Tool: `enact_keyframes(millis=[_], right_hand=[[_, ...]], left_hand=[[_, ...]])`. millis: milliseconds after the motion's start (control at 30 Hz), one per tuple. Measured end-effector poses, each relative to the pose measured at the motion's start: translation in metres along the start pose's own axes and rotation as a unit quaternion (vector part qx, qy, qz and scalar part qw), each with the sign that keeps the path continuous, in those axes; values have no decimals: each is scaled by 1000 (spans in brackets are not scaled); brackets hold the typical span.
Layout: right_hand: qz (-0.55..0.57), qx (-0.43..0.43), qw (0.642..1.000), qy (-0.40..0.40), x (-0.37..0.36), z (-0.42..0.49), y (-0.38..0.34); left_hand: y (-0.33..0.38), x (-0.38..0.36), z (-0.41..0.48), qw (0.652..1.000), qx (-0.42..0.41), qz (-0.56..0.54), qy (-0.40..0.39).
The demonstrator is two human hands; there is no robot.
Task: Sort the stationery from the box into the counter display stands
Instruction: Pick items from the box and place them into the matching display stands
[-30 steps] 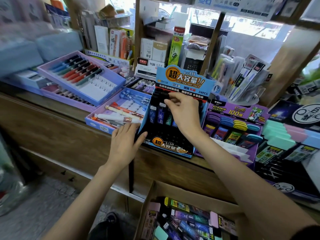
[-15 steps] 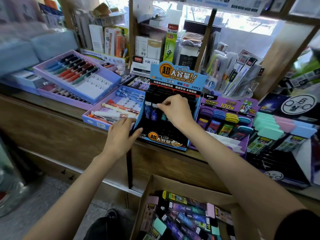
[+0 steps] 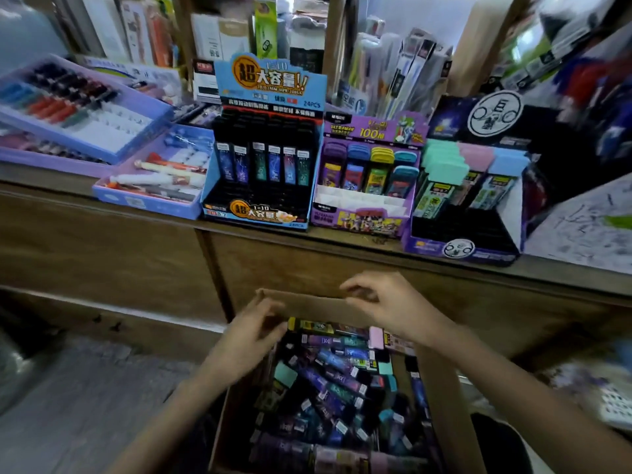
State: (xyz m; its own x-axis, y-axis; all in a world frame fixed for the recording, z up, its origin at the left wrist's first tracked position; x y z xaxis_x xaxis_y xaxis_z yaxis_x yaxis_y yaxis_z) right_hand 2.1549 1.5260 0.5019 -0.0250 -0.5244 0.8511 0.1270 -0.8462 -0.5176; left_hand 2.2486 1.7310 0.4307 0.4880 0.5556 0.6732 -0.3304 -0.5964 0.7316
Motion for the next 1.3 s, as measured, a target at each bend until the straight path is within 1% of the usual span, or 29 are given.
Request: enact_keyframes(millis=[67,167,233,300,367,433,533,600,667,767,900,1000,1067,1133,1167,1200,1267,1300], right_hand=[[11,-50,998,-27,-25,-27,28],[2,-111,993,-51,-64,-59,69],[2,-145,988,-44,-85,-73,95],[8,-189,982,-23,-101,-85,116],[19,-222,975,2,-114,-92,134],[29,-246,969,17,-126,-94,150],[57,-292,954,34,-141,-94,170],[70,-322,943,44,-150,-93,180],[64,-338,938,34,-160,-93,183],[31,-324,945,14,-172,-94,175],[-2,-237,972,-2,-184,-98,152],[-78,-176,980,-44,-193,-105,133],[-94,-153,982,-53,-195,-108,123],[-86,-140,986,-41,-192,-110,118],[-77,-139,987,-34,-189,-111,117],[-59,-146,987,-27,-187,-112,117],[-1,-190,982,-4,-183,-116,119],[22,-222,975,18,-181,-119,121]], left_hand=[[-13,-34,-3,999,41,0,-27],[-34,-78,-1,996,75,26,-32],[-47,-100,3,992,119,25,-18],[-57,-116,5,983,183,18,13],[-65,-128,7,974,221,4,38],[-72,-138,10,967,250,-2,39],[-81,-153,11,962,270,29,23],[-83,-156,13,965,255,54,16],[-84,-158,15,968,240,67,-1],[-85,-166,8,964,231,122,-38],[-78,-180,-4,965,173,183,-75],[-67,-186,-14,964,116,223,-84],[-59,-184,-19,969,76,222,-79],[-52,-174,-19,984,46,164,-58],[-50,-168,-18,989,44,137,-40],[-51,-161,-16,990,59,124,-18],[-58,-151,-12,985,137,105,17],[-62,-148,-11,979,183,90,18]])
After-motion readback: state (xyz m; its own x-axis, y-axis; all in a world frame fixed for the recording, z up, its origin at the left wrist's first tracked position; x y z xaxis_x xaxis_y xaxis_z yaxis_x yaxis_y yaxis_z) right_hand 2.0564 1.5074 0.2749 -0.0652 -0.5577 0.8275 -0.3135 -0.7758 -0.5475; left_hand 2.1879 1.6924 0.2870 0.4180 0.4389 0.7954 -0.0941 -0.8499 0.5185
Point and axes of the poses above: each hand's wrist, its own z-axis towards the middle knuckle, its own x-axis out of the back of the hand, y = z × x, the point moved 3 cm from there along z, towards the middle knuckle, and after that the axes turned 14 degrees about x, right-handed, at the moved point
